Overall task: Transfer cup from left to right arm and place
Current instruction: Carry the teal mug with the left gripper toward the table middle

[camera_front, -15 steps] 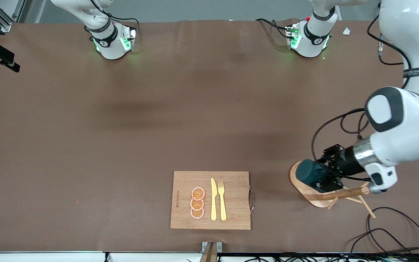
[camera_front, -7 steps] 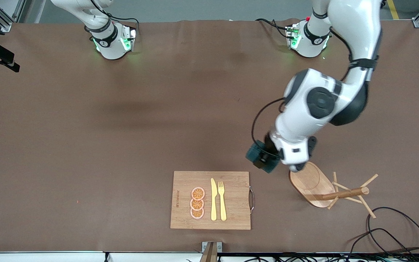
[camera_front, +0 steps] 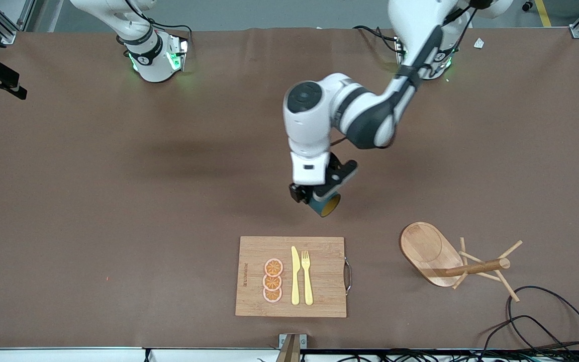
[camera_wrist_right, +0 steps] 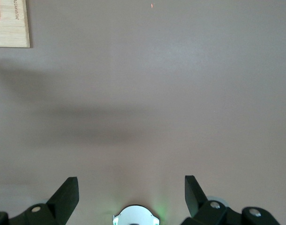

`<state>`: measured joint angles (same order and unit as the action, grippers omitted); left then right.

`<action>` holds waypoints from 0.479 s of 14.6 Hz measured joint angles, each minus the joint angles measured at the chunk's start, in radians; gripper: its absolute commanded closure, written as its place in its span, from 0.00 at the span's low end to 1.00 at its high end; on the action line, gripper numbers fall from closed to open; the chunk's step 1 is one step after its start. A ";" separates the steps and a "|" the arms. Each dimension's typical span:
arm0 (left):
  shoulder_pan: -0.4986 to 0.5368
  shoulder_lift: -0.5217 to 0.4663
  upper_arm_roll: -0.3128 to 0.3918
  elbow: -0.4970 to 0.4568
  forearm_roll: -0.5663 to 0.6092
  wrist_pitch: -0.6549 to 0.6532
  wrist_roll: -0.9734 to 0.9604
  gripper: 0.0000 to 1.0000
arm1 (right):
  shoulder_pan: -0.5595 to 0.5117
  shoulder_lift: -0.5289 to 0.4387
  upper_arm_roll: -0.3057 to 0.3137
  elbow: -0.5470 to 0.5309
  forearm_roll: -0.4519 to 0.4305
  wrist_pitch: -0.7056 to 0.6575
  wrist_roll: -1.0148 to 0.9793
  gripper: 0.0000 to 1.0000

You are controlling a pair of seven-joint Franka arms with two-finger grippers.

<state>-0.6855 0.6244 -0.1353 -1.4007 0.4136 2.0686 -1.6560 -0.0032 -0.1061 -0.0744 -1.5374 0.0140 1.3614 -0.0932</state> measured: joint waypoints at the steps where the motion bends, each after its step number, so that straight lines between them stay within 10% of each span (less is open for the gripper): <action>1: -0.027 0.018 0.000 -0.002 0.062 0.000 -0.037 0.35 | 0.000 0.000 0.000 0.000 0.000 0.000 -0.001 0.00; 7: -0.164 0.135 0.003 -0.012 0.407 -0.021 -0.260 0.36 | 0.000 0.000 0.000 0.000 0.000 0.000 -0.003 0.00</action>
<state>-0.8490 0.7599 -0.1321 -1.4123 0.8211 2.0475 -1.9161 -0.0033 -0.1061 -0.0746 -1.5374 0.0140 1.3614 -0.0957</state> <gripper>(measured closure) 0.163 0.000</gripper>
